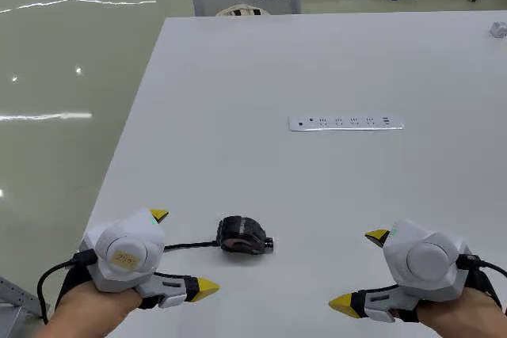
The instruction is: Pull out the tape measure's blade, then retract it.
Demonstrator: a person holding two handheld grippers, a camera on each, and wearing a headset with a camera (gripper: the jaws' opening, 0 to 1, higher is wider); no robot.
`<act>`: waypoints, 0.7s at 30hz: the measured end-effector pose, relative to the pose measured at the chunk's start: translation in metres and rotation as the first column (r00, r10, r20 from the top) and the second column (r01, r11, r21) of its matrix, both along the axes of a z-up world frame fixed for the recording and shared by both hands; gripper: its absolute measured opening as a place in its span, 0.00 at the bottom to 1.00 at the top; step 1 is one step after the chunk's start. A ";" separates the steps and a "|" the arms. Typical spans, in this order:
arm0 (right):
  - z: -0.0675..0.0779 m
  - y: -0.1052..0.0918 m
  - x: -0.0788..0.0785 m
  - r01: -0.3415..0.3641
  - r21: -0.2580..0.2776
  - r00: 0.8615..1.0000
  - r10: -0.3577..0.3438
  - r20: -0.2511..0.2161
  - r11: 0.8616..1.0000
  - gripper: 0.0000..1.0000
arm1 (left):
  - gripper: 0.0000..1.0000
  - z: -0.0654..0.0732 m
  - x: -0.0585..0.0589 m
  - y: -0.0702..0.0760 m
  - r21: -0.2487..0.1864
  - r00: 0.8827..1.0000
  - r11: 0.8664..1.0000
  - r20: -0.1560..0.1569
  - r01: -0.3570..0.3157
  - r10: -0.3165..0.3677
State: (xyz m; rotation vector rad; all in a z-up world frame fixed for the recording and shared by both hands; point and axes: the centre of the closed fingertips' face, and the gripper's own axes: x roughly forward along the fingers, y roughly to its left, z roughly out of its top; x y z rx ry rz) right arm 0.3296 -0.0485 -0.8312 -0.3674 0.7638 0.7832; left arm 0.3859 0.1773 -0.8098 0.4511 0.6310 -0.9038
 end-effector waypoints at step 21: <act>-0.022 0.010 0.025 -0.102 -0.039 0.995 0.101 -0.010 0.994 0.76 | 0.84 -0.012 0.014 -0.018 0.055 0.990 0.988 -0.001 0.144 -0.144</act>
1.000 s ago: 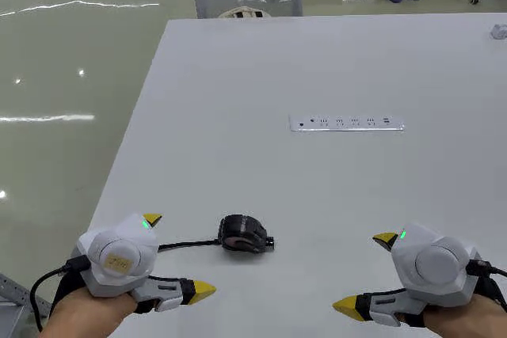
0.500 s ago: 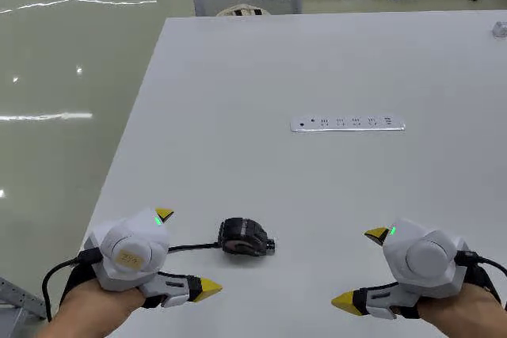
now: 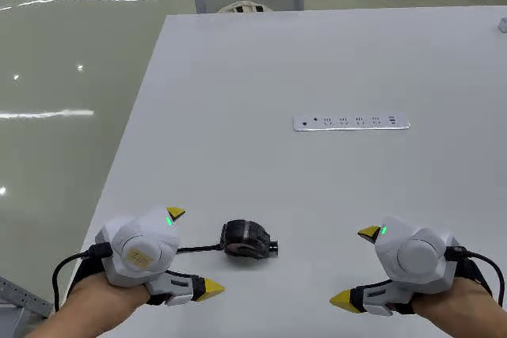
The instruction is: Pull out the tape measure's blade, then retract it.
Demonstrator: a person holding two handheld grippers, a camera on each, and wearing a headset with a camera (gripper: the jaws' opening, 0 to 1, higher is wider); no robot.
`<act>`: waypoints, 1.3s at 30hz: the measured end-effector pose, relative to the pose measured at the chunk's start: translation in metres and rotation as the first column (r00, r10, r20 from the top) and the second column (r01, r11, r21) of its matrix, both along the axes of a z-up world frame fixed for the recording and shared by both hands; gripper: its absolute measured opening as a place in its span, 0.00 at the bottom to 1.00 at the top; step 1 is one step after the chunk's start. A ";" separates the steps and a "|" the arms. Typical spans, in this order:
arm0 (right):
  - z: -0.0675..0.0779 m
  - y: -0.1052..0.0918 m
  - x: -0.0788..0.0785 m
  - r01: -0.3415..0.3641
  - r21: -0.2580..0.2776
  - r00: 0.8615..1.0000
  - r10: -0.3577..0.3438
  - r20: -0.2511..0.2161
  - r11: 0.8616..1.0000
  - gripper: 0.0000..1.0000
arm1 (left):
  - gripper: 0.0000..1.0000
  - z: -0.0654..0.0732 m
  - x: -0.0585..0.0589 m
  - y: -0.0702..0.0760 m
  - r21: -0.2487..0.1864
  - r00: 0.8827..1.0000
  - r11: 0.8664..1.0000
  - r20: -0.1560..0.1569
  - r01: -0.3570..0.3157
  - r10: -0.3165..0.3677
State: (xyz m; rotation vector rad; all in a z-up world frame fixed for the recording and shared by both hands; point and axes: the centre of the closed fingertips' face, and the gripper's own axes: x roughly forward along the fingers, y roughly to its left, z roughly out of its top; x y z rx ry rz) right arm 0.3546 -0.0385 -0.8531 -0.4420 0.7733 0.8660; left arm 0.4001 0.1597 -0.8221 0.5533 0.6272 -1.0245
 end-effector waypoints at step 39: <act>-0.023 0.034 0.020 -0.163 -0.046 0.987 0.163 -0.003 0.986 0.67 | 0.74 -0.022 0.015 -0.037 0.067 0.975 0.973 -0.002 0.223 -0.223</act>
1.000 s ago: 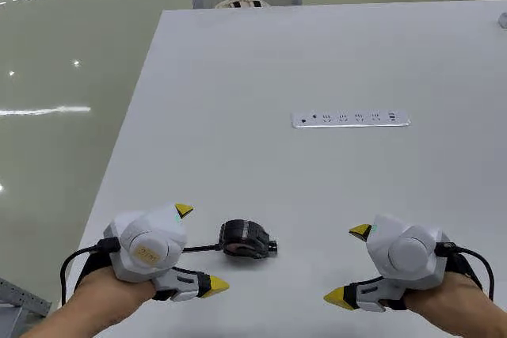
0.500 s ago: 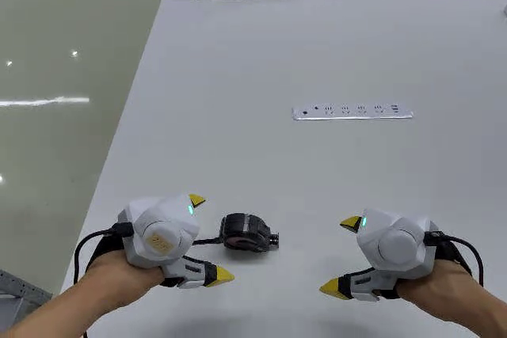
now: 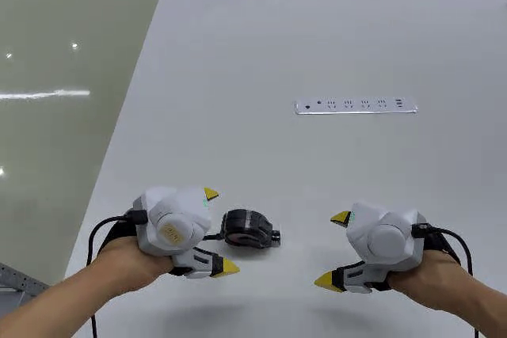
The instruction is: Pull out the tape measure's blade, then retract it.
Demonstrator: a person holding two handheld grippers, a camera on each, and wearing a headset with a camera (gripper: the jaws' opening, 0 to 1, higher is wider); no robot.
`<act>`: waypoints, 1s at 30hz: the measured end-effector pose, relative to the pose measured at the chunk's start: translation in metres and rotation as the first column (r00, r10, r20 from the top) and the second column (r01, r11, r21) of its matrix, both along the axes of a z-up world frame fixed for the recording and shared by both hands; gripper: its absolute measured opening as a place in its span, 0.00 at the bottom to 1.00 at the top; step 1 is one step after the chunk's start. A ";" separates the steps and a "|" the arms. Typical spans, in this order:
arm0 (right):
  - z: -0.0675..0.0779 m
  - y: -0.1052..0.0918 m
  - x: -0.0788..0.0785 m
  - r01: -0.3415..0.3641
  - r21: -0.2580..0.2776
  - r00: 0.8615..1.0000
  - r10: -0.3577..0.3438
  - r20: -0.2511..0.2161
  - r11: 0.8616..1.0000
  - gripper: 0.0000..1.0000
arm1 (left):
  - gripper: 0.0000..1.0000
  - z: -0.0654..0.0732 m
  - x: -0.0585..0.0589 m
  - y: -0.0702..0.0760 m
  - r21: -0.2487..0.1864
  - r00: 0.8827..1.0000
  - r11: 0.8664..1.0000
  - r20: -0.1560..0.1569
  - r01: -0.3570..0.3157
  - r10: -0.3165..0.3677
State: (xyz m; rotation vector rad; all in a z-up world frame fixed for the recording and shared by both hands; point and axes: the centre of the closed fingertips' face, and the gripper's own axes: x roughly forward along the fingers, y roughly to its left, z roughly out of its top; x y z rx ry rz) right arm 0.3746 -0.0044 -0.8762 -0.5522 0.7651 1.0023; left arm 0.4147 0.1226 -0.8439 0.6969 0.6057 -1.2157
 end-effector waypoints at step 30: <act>-0.026 0.029 0.023 -0.107 -0.017 0.994 0.107 -0.012 0.994 0.59 | 0.65 -0.019 0.016 -0.018 0.044 0.992 0.992 0.005 0.122 -0.123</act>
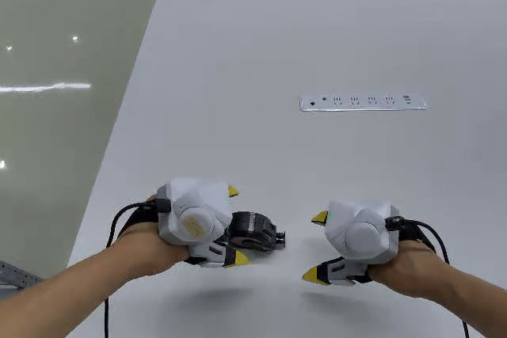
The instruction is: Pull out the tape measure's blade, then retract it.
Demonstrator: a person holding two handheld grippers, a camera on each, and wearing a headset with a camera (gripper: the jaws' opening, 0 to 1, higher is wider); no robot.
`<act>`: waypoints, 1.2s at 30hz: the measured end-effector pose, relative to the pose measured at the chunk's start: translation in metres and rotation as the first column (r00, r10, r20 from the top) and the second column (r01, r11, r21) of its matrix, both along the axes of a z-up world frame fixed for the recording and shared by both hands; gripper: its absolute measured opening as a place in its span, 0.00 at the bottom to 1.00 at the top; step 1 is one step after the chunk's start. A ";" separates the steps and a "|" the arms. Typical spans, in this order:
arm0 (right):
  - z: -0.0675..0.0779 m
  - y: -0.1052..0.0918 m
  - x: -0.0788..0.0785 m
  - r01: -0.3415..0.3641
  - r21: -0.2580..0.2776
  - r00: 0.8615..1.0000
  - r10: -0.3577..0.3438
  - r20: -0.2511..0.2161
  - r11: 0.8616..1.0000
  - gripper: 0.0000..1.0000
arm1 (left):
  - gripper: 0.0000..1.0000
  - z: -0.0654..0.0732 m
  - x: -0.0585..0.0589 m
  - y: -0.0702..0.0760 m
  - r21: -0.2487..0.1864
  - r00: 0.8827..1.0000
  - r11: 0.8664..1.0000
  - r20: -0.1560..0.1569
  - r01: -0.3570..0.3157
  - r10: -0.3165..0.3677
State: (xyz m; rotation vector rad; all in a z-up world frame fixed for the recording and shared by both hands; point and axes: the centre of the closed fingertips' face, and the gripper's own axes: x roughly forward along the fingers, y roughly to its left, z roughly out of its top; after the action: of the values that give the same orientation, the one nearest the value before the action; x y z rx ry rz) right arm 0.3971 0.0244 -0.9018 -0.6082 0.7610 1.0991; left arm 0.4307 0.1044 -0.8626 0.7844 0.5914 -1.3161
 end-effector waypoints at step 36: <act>-0.020 0.023 0.013 -0.094 -0.019 0.995 0.094 -0.014 0.995 0.50 | 0.51 -0.027 0.006 -0.011 0.041 0.996 0.995 -0.032 0.089 -0.088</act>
State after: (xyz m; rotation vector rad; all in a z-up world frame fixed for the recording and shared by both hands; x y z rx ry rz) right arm 0.4101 0.0472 -0.9215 -0.6593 0.7617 1.1843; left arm 0.4369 0.0933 -0.8895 0.8349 0.6155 -1.4026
